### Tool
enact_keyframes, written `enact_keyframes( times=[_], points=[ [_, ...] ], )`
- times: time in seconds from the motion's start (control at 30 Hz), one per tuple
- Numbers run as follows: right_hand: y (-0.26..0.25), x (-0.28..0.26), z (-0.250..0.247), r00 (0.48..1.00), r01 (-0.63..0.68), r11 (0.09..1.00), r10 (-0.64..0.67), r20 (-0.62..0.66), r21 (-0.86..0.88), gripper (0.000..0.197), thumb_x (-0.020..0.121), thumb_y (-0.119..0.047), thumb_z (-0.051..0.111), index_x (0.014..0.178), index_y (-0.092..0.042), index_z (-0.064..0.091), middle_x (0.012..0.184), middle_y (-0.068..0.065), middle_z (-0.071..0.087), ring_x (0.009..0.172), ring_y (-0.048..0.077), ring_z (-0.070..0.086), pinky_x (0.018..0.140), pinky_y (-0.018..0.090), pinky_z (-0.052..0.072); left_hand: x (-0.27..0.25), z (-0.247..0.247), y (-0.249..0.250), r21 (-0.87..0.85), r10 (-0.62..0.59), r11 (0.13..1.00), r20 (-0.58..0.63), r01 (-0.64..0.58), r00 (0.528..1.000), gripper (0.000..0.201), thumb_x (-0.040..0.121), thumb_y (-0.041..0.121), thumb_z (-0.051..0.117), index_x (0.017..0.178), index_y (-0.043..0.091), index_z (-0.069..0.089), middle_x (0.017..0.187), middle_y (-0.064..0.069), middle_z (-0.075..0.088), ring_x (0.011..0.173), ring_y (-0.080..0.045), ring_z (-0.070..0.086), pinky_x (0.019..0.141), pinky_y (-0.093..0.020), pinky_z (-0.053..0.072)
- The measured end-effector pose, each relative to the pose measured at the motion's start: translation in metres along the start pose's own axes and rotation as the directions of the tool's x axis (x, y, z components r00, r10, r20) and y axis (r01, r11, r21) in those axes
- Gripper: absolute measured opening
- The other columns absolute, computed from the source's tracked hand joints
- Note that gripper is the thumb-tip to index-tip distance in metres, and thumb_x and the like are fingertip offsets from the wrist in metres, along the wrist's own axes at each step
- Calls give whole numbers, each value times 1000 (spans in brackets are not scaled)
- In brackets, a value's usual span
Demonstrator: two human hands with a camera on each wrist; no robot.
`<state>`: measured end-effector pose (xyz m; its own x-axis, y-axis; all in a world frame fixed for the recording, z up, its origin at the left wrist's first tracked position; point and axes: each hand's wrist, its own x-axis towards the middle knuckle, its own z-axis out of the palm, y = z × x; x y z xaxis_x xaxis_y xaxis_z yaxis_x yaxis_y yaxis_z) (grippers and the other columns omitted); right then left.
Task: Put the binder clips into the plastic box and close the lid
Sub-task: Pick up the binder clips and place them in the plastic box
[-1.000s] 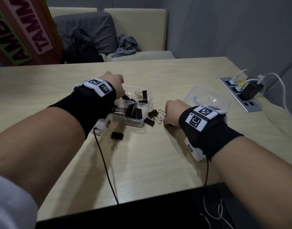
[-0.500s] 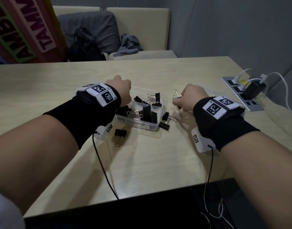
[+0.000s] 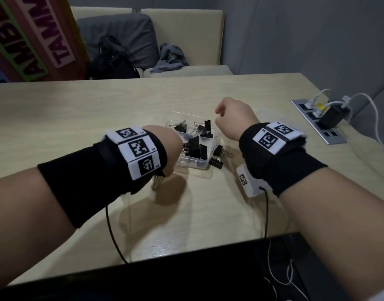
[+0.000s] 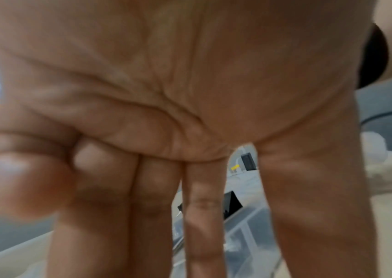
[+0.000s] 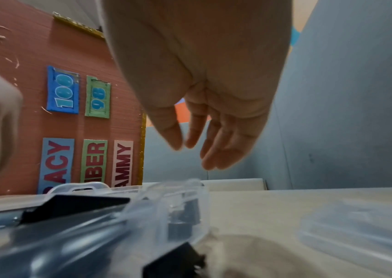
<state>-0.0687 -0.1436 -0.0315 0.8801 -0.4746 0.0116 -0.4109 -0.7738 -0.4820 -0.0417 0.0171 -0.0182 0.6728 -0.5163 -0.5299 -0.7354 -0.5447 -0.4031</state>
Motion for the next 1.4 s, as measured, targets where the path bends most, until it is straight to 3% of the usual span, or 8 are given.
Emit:
enact_keyframes(
  times=[0.13,0.2,0.3,0.53,0.77,0.97,1.1,1.4],
  points=[
    [15,-20,-11,923,-59,932,188,336,-358,39,89,-19,62,126,-7,57,122,11,64,104,27,63,83,34,50,4,9,8,16,-7,1000,64,6,998,23,85,39,66,91,17,69,75,2,58,77,-19,58,66,-28,49],
    [21,-29,-7,853,-11,902,234,466,-432,70,78,-45,74,135,-13,50,127,8,62,103,26,64,90,37,52,5,13,12,-35,7,999,19,-6,1000,15,87,30,65,85,15,66,67,2,53,75,-20,58,65,-28,48],
    [25,-33,10,857,6,919,199,476,-395,99,62,-64,77,143,-26,35,140,9,44,119,31,54,99,43,46,4,17,13,-73,17,997,-46,-20,999,27,90,14,55,64,10,50,62,1,46,73,-22,55,66,-29,47],
    [30,-30,22,923,53,948,73,378,-314,62,78,-41,73,132,-19,49,120,11,56,91,26,56,72,30,42,-9,-5,2,-117,34,992,-106,-46,994,24,86,23,64,63,22,56,57,2,43,70,-22,52,64,-29,46],
    [42,-27,19,949,-7,945,108,295,-326,47,77,-35,71,114,-12,53,104,8,63,91,26,60,81,40,55,16,-35,-33,-450,-152,892,-399,-48,904,26,84,36,67,96,15,77,95,-4,74,88,-25,66,69,-30,49],
    [48,-28,19,948,-72,938,170,269,-339,59,70,-43,72,115,-13,48,112,10,54,92,31,62,80,45,55,52,-15,-42,-571,-230,821,-347,-10,909,45,89,33,62,132,19,56,130,-8,59,117,-29,57,93,-36,47],
    [49,-28,19,951,-42,943,140,276,-331,54,70,-41,72,109,-13,47,106,9,58,89,30,63,76,44,56,51,3,-47,-519,-198,849,-146,95,969,92,73,66,66,147,23,33,143,-12,43,124,-33,52,99,-44,46],
    [45,-28,13,941,-10,907,150,302,-421,38,82,-42,61,105,-12,61,110,12,57,86,29,64,68,35,53,48,19,-42,-474,-112,877,-53,74,992,135,55,75,71,155,24,-3,162,-10,10,144,-33,30,112,-52,33]
  ],
)
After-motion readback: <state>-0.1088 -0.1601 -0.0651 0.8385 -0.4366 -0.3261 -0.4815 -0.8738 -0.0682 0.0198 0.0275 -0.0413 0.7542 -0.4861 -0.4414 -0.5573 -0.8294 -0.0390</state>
